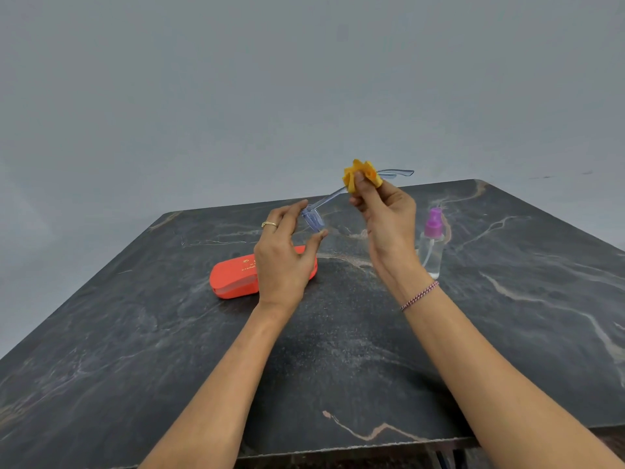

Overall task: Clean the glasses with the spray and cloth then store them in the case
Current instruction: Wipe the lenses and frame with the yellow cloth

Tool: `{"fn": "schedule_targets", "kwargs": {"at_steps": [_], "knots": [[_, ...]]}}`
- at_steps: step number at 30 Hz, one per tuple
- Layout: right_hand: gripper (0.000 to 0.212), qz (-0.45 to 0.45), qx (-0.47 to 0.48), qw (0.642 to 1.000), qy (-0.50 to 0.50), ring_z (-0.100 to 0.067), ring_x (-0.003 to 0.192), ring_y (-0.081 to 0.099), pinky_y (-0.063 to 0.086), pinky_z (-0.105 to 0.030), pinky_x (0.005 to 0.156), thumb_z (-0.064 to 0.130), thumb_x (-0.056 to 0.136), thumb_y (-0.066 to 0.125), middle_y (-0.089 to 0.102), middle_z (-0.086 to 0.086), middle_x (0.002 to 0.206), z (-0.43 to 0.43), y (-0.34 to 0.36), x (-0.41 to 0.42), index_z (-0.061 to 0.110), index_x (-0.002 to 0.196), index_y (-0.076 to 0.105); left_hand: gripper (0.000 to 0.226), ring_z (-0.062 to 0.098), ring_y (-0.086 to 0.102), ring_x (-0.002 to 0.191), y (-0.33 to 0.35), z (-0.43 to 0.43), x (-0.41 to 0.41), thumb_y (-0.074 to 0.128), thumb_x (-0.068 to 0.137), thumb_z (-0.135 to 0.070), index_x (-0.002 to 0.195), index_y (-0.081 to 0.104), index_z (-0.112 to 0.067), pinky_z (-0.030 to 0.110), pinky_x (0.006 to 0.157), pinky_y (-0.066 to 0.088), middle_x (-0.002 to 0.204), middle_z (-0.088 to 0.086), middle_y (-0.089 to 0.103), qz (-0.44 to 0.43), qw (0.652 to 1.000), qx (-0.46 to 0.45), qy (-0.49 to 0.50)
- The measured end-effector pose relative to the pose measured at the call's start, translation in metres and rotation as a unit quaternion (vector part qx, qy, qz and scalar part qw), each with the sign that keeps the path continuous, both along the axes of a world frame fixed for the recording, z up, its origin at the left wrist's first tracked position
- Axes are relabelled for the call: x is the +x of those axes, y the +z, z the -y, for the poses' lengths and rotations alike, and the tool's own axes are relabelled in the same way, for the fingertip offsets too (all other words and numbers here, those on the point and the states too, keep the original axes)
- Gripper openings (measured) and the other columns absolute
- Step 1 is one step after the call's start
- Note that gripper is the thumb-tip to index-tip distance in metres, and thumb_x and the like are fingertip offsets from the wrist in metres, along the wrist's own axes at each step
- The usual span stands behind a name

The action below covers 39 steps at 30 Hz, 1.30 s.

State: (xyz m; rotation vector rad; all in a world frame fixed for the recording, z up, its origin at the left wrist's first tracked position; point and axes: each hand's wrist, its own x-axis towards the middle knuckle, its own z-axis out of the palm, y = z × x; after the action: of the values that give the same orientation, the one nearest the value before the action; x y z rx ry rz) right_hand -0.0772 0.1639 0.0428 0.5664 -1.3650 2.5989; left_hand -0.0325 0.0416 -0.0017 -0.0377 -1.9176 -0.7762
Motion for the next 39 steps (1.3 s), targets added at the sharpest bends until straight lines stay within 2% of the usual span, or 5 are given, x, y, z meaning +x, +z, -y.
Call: {"fn": "schedule_targets", "kwargs": {"at_steps": [10,15,30,34,39], "knots": [[0.011,-0.048,0.045,0.998,0.023,-0.003,0.078,0.065,0.051,-0.016,0.07,0.005,0.083,0.066,0.073,0.009,0.079,0.006,-0.002,0.007,0.014,0.086,0.07,0.04,-0.001,0.056,0.095,0.0,-0.001,0.0,0.078,0.075,-0.025,0.11,0.063,-0.011,0.011,0.087,0.047,0.102,-0.006,0.059,-0.007,1.0,-0.008,-0.021],[0.01,-0.026,-0.038,0.999,-0.009,-0.005,0.075,0.064,0.049,-0.018,0.07,0.007,0.085,0.064,0.073,0.008,0.077,-0.008,0.008,-0.002,0.015,0.086,0.07,0.039,-0.012,0.055,0.093,-0.002,0.004,-0.001,0.078,0.075,-0.023,0.109,0.063,-0.012,0.009,0.087,0.046,0.102,-0.007,0.058,-0.007,1.0,0.01,-0.018],[0.011,-0.014,-0.147,0.989,-0.01,-0.004,0.08,0.066,0.05,-0.015,0.069,0.003,0.088,0.059,0.073,0.007,0.082,-0.023,0.016,-0.01,0.009,0.091,0.068,0.044,-0.001,0.062,0.095,-0.001,0.013,-0.002,0.08,0.072,-0.022,0.11,0.062,-0.009,0.01,0.085,0.049,0.105,-0.001,0.063,-0.014,0.995,0.096,-0.03],[0.013,-0.038,-0.031,0.999,-0.016,-0.002,0.081,0.065,0.05,-0.015,0.071,0.003,0.087,0.06,0.073,0.011,0.079,-0.023,0.011,-0.012,0.013,0.092,0.068,0.046,0.01,0.067,0.095,-0.001,0.018,-0.004,0.081,0.071,-0.02,0.11,0.063,-0.004,0.018,0.085,0.053,0.108,0.006,0.068,-0.011,0.984,0.173,-0.037],[0.025,-0.077,0.204,0.971,0.1,-0.006,0.074,0.064,0.055,-0.02,0.075,-0.009,0.082,0.061,0.072,0.008,0.074,-0.017,-0.001,-0.01,0.014,0.09,0.068,0.045,0.011,0.068,0.096,0.001,0.025,-0.005,0.079,0.072,-0.017,0.111,0.062,-0.004,0.02,0.083,0.055,0.109,0.008,0.069,-0.001,0.97,0.239,-0.049]]}}
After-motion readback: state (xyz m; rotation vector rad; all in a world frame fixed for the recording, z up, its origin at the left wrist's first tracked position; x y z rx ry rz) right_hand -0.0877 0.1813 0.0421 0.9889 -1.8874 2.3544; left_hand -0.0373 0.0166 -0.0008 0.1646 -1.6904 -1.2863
